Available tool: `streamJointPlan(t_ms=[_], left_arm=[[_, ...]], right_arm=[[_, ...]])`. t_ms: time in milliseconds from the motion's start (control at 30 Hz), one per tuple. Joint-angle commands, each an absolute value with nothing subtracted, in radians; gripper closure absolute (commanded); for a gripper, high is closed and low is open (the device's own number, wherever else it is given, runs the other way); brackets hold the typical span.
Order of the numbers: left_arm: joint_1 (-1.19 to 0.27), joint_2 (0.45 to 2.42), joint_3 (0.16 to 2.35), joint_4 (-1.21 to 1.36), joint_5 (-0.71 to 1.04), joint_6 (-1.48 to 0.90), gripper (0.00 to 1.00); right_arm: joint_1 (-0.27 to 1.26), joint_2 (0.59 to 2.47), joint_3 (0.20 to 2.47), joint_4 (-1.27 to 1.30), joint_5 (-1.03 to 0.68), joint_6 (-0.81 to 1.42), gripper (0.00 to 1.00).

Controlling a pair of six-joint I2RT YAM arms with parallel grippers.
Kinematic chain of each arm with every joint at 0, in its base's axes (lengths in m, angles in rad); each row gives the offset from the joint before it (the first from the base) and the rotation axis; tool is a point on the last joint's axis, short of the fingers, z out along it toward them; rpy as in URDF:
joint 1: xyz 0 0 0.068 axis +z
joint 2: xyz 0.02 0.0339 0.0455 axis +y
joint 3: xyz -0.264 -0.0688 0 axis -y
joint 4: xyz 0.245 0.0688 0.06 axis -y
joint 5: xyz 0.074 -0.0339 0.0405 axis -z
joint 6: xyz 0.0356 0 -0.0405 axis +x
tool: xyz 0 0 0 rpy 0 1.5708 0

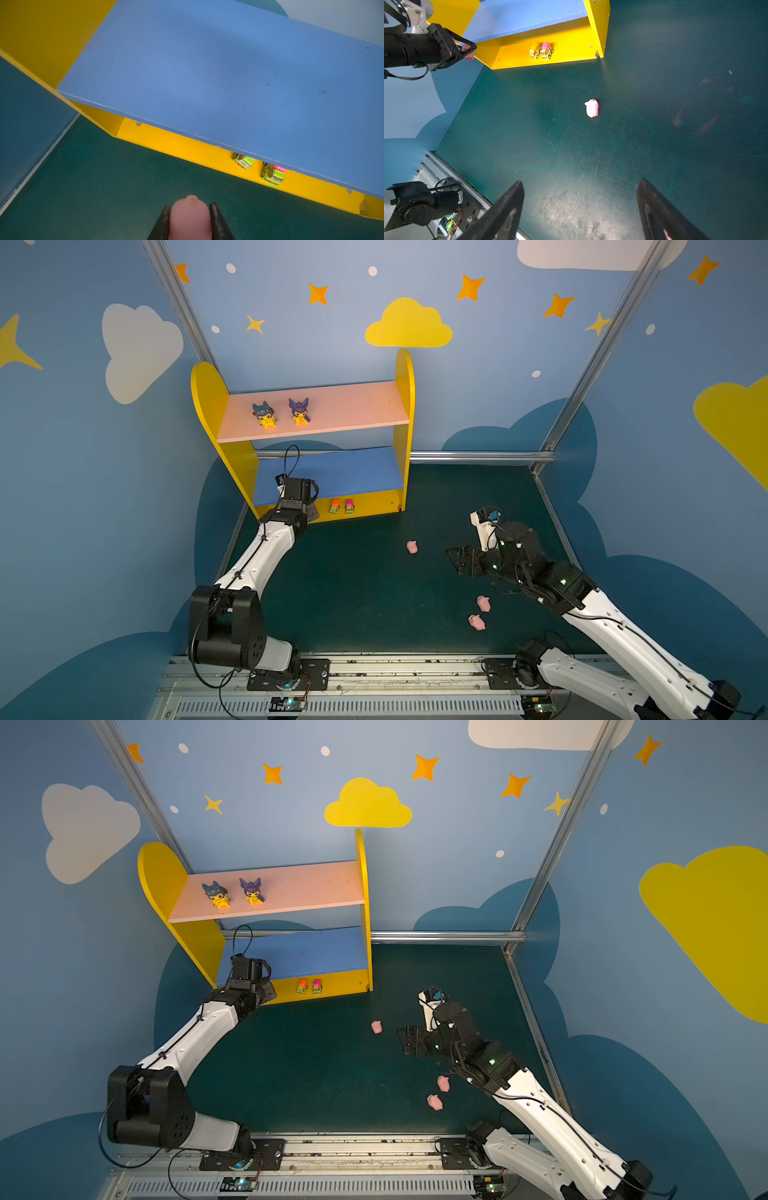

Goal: Place and organize the plastic toys onto the shelf
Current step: 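Carry the pink pig toward the blue lower shelf with the left gripper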

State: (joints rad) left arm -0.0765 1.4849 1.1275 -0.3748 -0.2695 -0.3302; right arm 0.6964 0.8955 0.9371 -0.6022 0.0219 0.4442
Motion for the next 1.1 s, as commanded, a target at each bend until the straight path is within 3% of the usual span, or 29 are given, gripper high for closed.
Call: streamJointPlan(t_ms=[0,1067], left_arm=[[-0.066,1.51,1.168,-0.392,-0.256,-0.289,0.71],[0.007,1.722,1.395,-0.38,-0.188,-0.171,0.7]], right_arm=[[0.687,0.904,0.982,-0.618,0.012,0.434,0.16],[0.648,1.009,1.032,-0.614,0.017,0.426,0.16]])
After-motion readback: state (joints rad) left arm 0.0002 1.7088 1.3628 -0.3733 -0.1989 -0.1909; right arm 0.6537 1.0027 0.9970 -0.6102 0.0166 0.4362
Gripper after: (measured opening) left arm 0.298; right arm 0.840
